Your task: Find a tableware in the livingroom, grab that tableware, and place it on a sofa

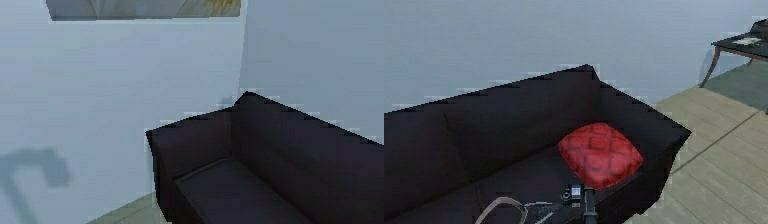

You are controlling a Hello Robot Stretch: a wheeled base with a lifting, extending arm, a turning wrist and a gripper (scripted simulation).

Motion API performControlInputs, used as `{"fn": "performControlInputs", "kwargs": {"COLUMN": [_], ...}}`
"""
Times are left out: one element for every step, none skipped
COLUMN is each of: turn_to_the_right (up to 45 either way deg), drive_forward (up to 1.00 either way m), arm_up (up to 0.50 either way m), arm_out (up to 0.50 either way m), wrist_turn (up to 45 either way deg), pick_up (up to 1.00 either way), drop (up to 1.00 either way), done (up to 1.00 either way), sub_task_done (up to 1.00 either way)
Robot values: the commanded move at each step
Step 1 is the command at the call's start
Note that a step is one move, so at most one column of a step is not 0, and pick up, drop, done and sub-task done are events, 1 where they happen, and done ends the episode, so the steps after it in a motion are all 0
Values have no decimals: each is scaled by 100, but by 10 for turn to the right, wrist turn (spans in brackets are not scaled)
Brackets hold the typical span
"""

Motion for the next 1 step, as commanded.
{"fn": "performControlInputs", "kwargs": {"turn_to_the_right": [0], "drive_forward": [0], "arm_up": [0], "arm_out": [0], "wrist_turn": [0], "pick_up": [0], "drop": [0], "done": [100], "sub_task_done": [0]}}
